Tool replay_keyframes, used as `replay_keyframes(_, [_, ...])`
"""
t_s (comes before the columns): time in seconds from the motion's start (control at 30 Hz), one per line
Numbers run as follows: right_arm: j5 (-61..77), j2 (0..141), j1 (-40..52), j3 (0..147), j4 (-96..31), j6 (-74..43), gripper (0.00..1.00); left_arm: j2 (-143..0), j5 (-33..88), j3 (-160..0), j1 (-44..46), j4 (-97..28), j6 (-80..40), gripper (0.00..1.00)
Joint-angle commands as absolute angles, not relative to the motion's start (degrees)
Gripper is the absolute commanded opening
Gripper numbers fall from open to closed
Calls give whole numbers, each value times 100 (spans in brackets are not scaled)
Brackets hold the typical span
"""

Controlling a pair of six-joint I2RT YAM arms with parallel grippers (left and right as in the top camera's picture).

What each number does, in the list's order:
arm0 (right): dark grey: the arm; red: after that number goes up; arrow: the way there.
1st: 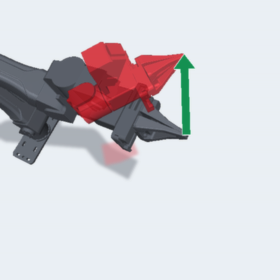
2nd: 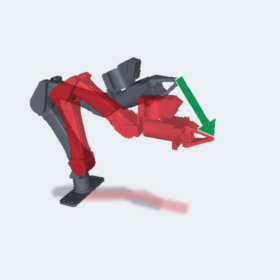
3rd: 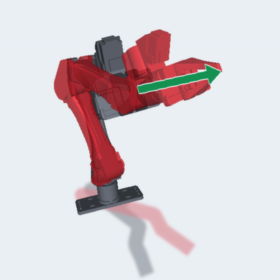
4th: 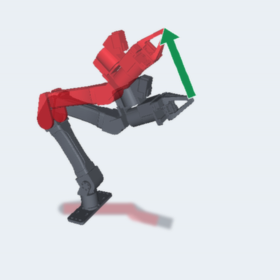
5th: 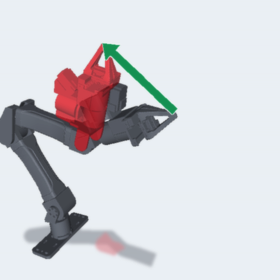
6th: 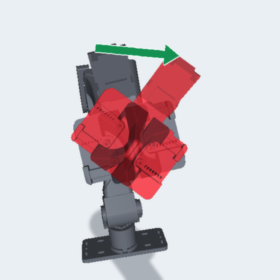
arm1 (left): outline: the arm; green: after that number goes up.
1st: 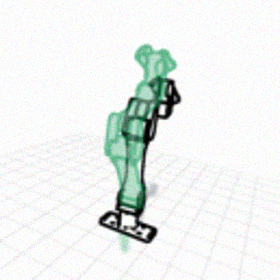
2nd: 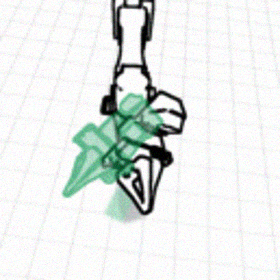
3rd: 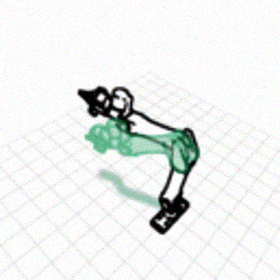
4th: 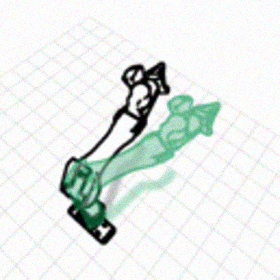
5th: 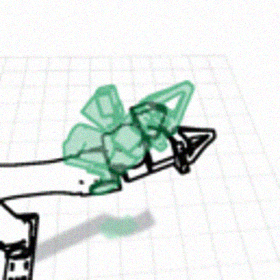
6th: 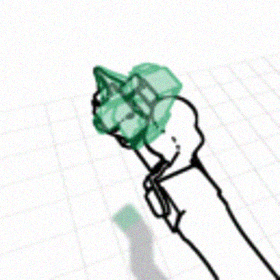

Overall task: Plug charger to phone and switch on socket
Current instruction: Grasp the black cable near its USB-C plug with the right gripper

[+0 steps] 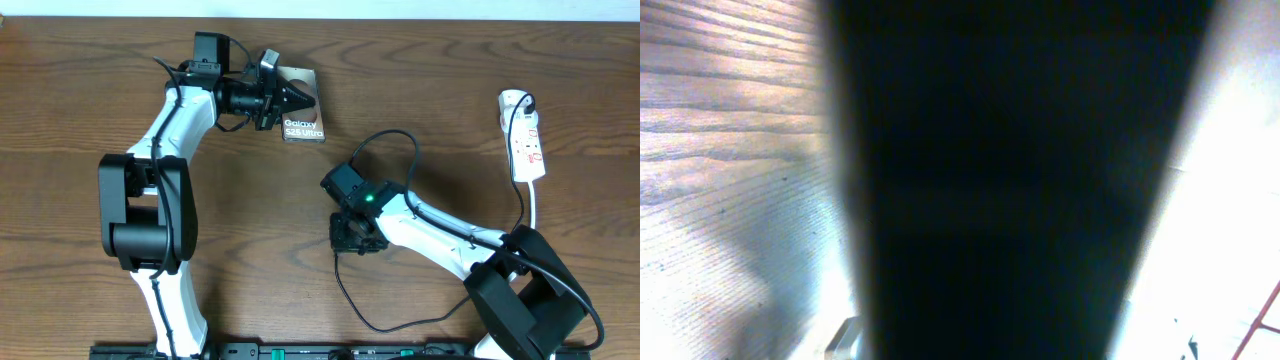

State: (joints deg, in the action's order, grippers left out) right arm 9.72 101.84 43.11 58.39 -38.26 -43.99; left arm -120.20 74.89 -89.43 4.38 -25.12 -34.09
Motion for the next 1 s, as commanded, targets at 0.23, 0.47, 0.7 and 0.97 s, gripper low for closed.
replay_keyframes(0.23, [939,10471,4431,5843,-3885,-4845,28,-11767,7778,-8989,440,-2504,-3299,7])
replay_keyframes(0.47, [1061,10560,3970,5889,-4007,-4595,1,-11767,7778,-8989,440,-2506,-3301,7])
replay_keyframes(0.7, [-73,10560,2893,6071,-4829,-3769,1,-11767,7765,-8989,440,-2504,-3299,7])
replay_keyframes(0.97, [421,10560,1905,6073,-4696,-2991,15,-11767,7734,-8989,440,-2506,-3299,7])
